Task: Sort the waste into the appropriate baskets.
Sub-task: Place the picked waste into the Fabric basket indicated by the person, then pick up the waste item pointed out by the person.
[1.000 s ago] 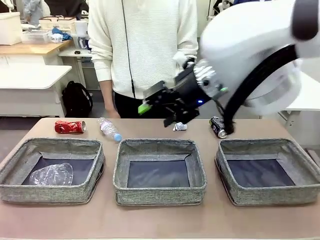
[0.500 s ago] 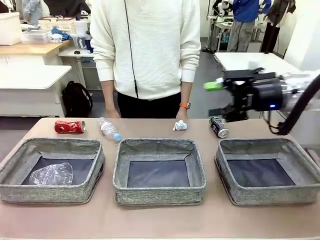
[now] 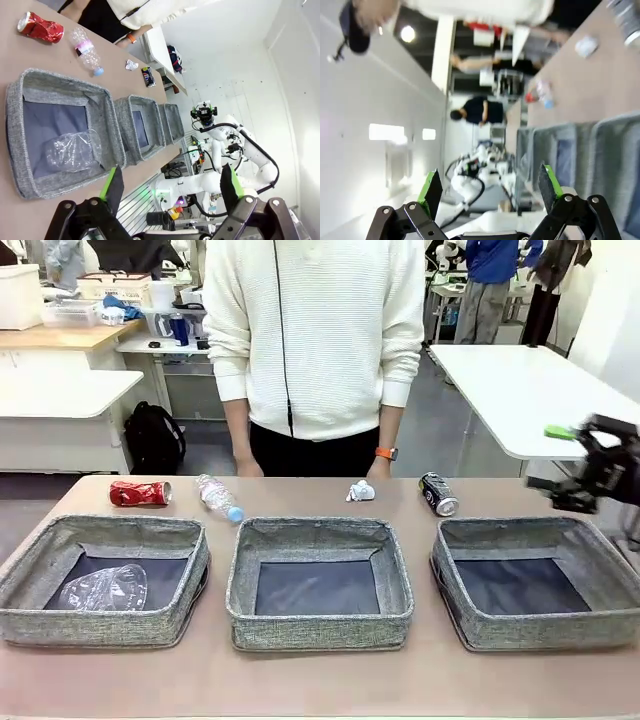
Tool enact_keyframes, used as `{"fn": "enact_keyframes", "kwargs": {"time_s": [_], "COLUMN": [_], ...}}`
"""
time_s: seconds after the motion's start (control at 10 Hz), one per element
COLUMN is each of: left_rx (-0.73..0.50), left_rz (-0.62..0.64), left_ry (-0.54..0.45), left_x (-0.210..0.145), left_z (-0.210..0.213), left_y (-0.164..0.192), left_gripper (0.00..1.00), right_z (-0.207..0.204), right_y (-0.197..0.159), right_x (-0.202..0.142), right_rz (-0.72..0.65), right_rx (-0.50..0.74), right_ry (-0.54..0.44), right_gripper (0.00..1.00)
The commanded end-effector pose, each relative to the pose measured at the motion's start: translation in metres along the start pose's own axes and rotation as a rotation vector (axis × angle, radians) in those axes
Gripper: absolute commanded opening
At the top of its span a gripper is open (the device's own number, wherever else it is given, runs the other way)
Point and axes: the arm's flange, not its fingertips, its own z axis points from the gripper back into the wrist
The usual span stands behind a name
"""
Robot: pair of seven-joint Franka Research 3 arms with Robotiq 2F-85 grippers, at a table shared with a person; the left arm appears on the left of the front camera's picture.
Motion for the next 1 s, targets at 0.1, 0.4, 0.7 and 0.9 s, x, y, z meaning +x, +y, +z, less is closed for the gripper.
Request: {"fn": "enact_keyframes", "kwargs": {"time_s": [0.1,0.4,0.7,0.9], "left_rx": [-0.016,-0.016,-0.016,-0.016], "left_rz": [-0.018,-0.018,-0.018,-0.018], "left_ry": [-0.006,-0.006,-0.006,-0.006], "left_x": [0.001,0.001,0.001,0.001], "left_z": [-0.0011,-0.0011,-0.0011,-0.0011], "left_y": [-0.002,-0.002,-0.002,-0.002], "left_gripper": [1.0,1.0,1.0,1.0], "right_z": [-0.0318,-0.0318,-0.0318,-0.0318], "right_y": [0.0185,0.0185,0.0185,0.0185], "right_x": [-0.0102,-0.0102,-0.0102,-0.0102], "right_rz": [-0.003,-0.003,-0.003,-0.003], "right_rx": [-0.002,-0.002,-0.002,-0.002], "right_ry": [0.083,0.083,0.083,0.083], "right_gripper": [1.0,1.0,1.0,1.0]}}
